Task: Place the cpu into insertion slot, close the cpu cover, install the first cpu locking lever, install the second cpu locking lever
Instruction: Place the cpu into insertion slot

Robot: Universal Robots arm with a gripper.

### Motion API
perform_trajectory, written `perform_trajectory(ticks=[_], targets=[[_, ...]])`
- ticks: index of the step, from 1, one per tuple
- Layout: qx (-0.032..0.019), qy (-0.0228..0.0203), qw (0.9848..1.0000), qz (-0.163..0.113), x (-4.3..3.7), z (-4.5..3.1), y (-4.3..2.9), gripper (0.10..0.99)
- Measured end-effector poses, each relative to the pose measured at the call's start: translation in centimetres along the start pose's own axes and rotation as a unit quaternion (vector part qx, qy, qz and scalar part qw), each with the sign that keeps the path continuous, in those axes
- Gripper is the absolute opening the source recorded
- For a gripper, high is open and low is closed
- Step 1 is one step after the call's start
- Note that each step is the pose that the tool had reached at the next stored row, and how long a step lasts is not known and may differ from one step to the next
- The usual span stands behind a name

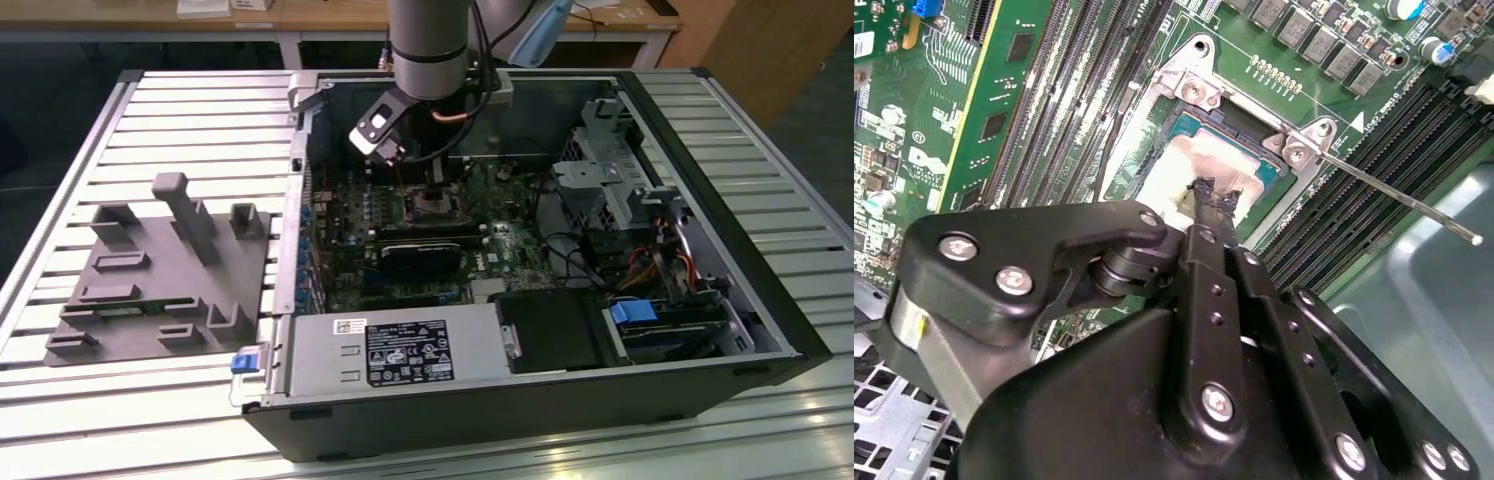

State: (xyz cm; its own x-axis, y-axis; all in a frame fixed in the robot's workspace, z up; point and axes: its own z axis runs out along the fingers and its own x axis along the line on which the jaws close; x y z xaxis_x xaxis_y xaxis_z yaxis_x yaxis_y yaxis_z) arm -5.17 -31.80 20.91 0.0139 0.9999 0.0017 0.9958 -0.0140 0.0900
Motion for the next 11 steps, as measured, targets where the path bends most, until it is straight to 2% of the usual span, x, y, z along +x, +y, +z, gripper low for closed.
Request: perform_trajectory(ticks=[6, 11], targets=[[0.0001, -0.0002, 1.0000, 0.000, -0.01, -0.10, 0.01, 0.102], [0.0000, 0.0000, 1.0000, 0.000, 0.00, -1.09, 0.10, 0.102]])
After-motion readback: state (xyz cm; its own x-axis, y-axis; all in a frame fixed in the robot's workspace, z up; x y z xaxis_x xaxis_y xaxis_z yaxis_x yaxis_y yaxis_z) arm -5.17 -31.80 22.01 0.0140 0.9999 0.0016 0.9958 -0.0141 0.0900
